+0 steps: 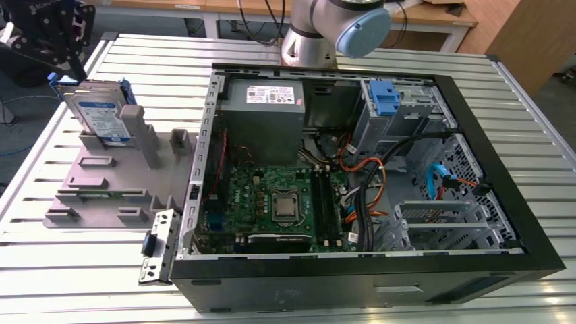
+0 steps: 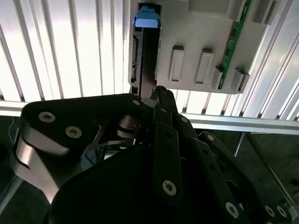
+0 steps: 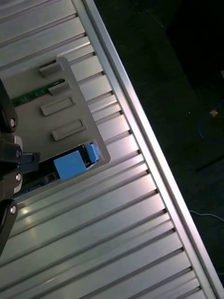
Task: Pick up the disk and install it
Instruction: 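Pick up the disk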
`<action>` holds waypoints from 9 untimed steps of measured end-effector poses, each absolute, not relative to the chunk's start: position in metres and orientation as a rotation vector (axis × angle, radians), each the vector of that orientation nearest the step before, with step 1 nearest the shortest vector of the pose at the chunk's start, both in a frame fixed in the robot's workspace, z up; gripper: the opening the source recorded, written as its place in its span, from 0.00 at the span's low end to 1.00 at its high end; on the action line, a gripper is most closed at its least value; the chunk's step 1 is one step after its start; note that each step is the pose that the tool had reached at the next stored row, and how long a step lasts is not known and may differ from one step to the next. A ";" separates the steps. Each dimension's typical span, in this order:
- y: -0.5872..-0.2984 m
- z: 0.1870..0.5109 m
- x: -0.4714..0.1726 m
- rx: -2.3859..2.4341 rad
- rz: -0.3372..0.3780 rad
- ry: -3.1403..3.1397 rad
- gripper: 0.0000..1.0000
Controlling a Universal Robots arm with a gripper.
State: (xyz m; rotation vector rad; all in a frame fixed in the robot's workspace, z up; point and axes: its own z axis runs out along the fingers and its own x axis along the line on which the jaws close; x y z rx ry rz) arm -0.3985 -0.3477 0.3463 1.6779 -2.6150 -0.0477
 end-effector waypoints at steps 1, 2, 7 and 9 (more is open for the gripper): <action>-0.348 0.346 -0.399 1.699 -0.048 -2.602 0.11; -0.348 0.346 -0.399 1.717 -0.049 -2.590 0.11; -0.348 0.346 -0.399 1.790 -0.073 -2.552 0.11; -0.348 0.345 -0.399 1.815 -0.087 -2.542 0.11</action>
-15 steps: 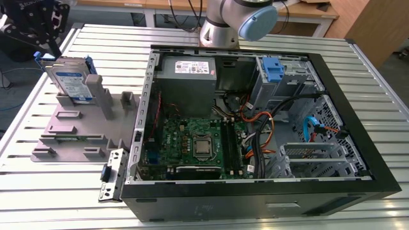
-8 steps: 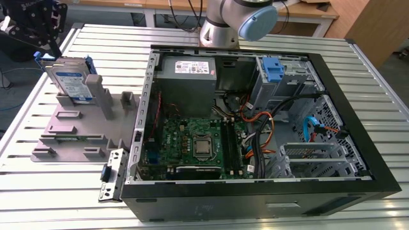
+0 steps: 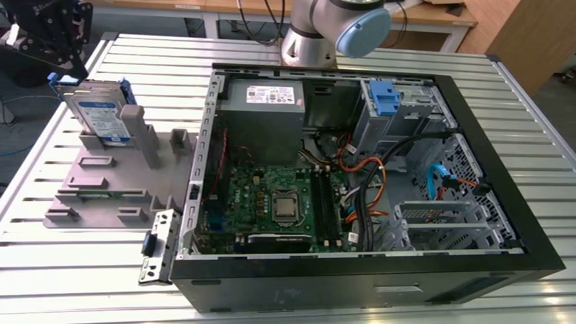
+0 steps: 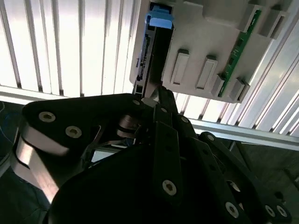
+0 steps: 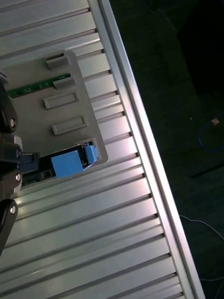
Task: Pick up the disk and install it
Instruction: 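Pick up the disk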
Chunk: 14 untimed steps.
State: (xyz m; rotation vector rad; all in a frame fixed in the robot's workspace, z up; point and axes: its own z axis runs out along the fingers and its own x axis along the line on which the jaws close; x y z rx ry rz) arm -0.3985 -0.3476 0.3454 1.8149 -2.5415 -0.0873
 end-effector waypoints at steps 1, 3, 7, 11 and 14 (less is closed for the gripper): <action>-0.348 0.345 -0.399 1.827 -0.095 -2.536 0.11; -0.348 0.345 -0.399 1.855 -0.105 -2.521 0.11; -0.348 0.343 -0.399 1.922 -0.107 -2.469 0.11; -0.348 0.341 -0.399 1.991 -0.104 -2.414 0.11; -0.348 0.340 -0.399 2.034 -0.100 -2.382 0.11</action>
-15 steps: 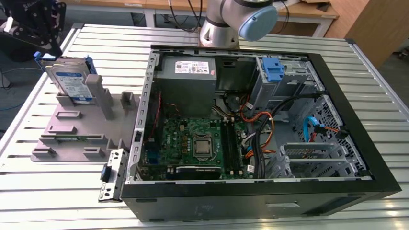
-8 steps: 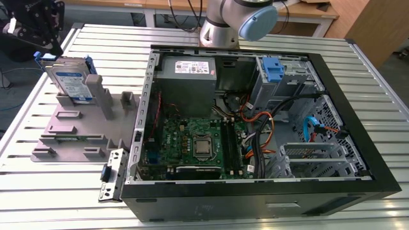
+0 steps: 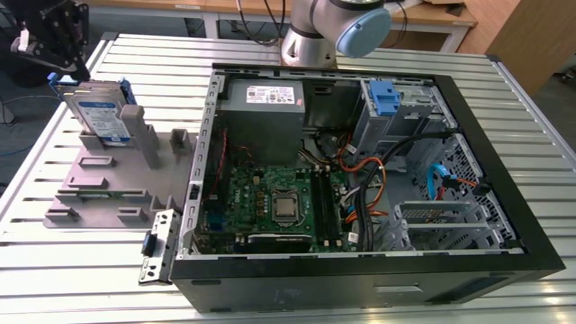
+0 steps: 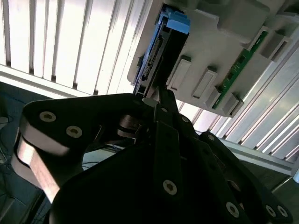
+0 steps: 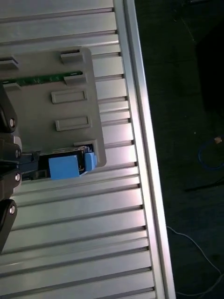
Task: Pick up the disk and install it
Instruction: 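Pick up the disk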
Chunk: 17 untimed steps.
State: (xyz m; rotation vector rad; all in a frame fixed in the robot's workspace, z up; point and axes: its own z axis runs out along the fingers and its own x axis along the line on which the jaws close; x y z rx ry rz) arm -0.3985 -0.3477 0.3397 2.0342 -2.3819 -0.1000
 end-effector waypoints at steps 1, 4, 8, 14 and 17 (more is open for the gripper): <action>-0.348 0.339 -0.399 2.049 -0.098 -2.371 0.11; -0.348 0.338 -0.398 2.097 -0.094 -2.332 0.11; -0.348 0.336 -0.399 2.151 -0.094 -2.286 0.11; -0.347 0.335 -0.395 2.175 -0.094 -2.263 0.11; -0.347 0.335 -0.395 2.203 -0.102 -2.240 0.11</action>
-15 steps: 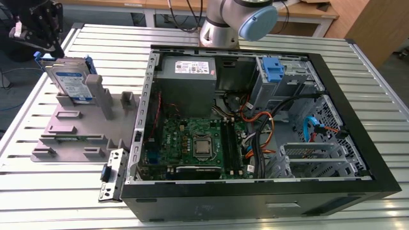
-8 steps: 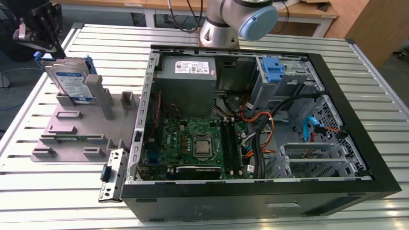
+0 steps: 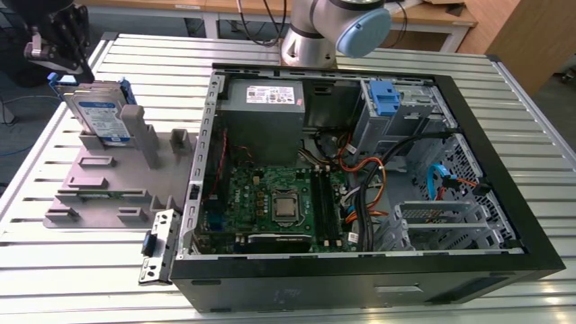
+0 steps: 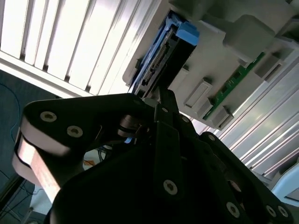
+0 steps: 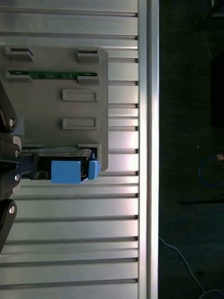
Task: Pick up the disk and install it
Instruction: 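Pick up the disk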
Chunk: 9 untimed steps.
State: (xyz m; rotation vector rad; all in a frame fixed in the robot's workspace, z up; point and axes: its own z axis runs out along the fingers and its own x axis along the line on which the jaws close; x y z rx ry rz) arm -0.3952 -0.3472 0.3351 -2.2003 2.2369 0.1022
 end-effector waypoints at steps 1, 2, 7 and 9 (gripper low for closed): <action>-0.347 0.335 -0.395 -2.204 0.110 2.226 0.11; -0.347 0.335 -0.395 -2.206 0.119 2.216 0.11; -0.347 0.334 -0.395 -2.207 0.120 2.213 0.11; -0.347 0.334 -0.395 -2.207 0.121 2.213 0.11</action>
